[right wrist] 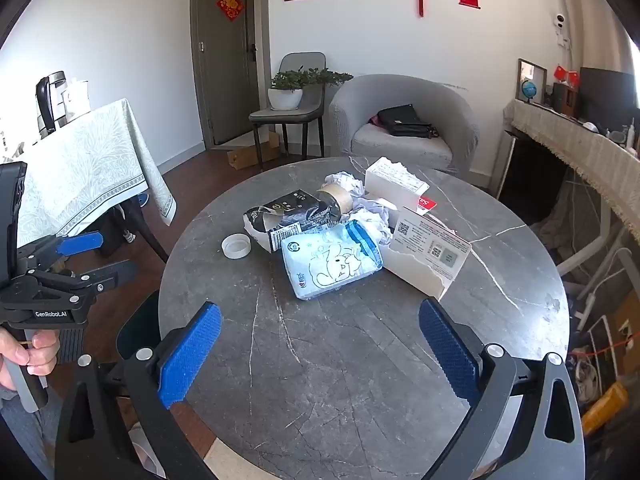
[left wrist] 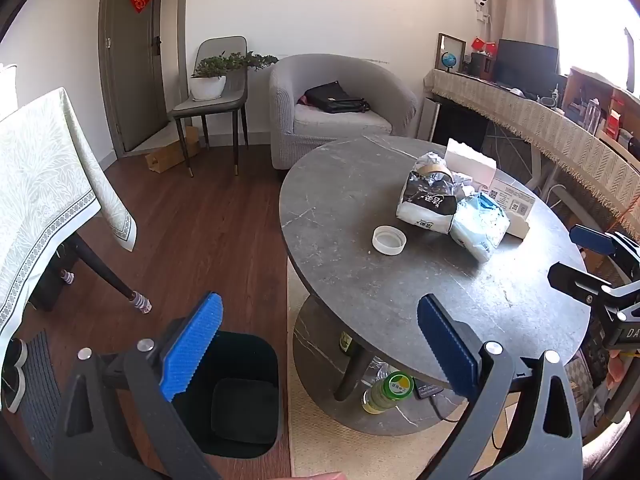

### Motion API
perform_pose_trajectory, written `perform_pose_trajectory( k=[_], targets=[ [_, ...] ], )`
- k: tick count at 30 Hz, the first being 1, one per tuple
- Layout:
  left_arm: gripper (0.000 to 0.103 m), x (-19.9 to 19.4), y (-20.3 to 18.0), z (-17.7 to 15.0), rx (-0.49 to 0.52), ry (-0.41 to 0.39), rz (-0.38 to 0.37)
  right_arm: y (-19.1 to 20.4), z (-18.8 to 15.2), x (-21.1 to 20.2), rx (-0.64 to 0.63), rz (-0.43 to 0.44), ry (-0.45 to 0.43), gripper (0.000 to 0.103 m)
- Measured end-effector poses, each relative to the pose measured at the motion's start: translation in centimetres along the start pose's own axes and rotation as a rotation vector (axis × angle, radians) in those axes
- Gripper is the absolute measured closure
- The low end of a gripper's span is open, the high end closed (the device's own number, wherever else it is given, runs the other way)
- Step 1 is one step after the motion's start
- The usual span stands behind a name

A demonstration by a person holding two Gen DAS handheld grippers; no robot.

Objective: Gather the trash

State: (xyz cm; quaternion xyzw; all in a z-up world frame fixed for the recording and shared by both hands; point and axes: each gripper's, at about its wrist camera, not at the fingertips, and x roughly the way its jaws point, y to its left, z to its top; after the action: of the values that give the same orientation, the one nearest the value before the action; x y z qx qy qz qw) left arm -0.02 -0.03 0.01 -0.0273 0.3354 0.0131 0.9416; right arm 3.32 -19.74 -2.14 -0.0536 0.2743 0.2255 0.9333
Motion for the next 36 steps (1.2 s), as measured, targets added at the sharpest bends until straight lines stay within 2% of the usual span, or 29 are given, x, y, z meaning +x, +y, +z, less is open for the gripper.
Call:
perform_pose_trajectory(
  k=[36],
  targets=[
    [0.003,-0.08,0.03,0.23,-0.004,-0.002,0.004,-0.75,0.01,-0.02,0.013,-0.001,0.009,0.003]
  ],
)
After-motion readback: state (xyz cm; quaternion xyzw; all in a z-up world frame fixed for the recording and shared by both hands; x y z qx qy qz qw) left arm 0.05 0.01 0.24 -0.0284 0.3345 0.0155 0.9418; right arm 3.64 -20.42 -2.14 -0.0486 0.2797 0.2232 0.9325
